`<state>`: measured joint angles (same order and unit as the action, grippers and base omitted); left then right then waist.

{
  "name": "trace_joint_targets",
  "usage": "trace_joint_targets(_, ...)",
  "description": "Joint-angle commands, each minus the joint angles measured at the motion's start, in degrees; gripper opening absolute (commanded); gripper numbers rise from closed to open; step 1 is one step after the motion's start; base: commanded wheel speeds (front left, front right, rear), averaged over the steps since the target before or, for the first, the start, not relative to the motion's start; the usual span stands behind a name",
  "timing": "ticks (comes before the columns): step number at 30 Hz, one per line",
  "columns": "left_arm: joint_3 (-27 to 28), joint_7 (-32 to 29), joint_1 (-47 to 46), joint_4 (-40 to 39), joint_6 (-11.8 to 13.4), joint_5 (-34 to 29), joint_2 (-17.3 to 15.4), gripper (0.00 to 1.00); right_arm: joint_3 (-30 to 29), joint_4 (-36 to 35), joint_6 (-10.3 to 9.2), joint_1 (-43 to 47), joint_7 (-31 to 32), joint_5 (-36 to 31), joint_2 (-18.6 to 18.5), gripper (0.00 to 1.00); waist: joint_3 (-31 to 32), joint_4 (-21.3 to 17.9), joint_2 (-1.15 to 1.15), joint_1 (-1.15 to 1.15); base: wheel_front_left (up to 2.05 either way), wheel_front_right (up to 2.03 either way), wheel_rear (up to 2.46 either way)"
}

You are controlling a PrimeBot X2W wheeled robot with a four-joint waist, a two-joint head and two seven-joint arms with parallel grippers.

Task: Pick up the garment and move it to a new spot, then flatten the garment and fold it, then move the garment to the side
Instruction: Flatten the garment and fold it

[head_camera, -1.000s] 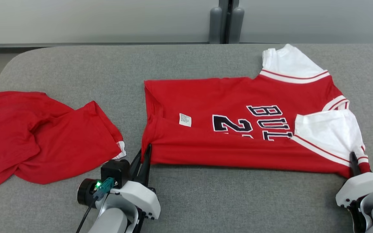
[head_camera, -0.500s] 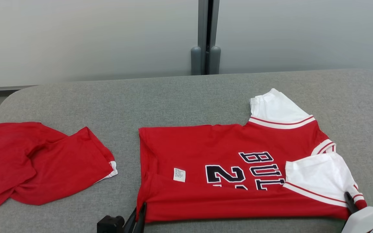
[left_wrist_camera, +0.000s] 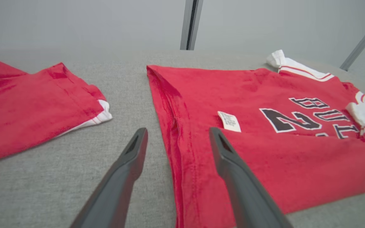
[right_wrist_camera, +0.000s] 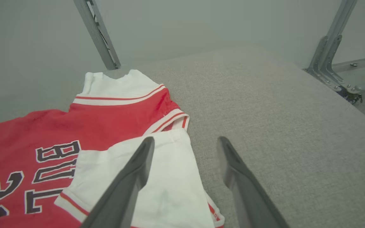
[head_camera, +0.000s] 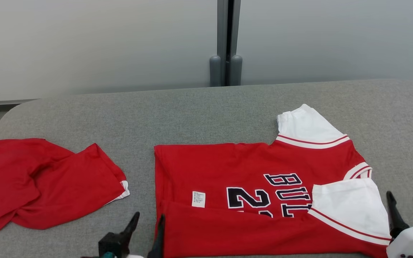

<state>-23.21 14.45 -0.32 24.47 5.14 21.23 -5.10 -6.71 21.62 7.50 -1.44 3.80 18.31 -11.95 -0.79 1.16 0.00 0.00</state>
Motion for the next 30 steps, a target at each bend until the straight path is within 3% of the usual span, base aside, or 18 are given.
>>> trace_joint_targets(1,1.3,0.5,-1.2,-1.9,0.5,0.5,-0.3,1.00,-0.6,-1.7,-0.01,-0.4,-1.7,-0.3,0.6,1.00,0.1,0.0,0.00,0.00,0.00,0.00,0.00)
trace_joint_targets(7,8.1,0.7,-2.0,-13.8,-1.2,-0.1,0.8,1.00,0.9,-8.4,-0.01,-1.5,-8.4,0.1,1.2,1.00,0.4,0.1,0.00,0.00,0.00,0.00,0.00)
trace_joint_targets(12,9.9,0.7,-2.7,-15.2,-2.6,-1.8,1.2,1.00,2.5,-10.6,-0.01,-2.6,-11.3,-0.8,0.7,1.00,-0.7,0.0,0.00,0.00,0.00,0.00,0.00)
trace_joint_targets(18,9.5,0.2,-9.1,-8.6,-3.5,-3.3,1.0,1.00,3.4,-11.2,-0.01,-6.0,-11.7,-2.4,0.8,1.00,-5.7,-0.6,0.00,0.00,0.00,0.00,0.00)
trace_joint_targets(22,8.7,-3.3,-18.8,-0.7,-4.0,-4.3,0.6,1.00,4.8,-11.7,-0.01,-10.3,-11.3,-3.4,0.8,1.00,-11.4,-1.6,0.00,0.00,0.00,0.00,0.00)
trace_joint_targets(30,6.7,-8.0,-31.8,12.9,-5.2,-6.9,-1.7,1.00,6.5,-10.6,-0.01,-15.2,-12.0,-4.0,0.5,1.00,-17.2,-4.2,0.00,0.00,0.00,0.00,0.00)
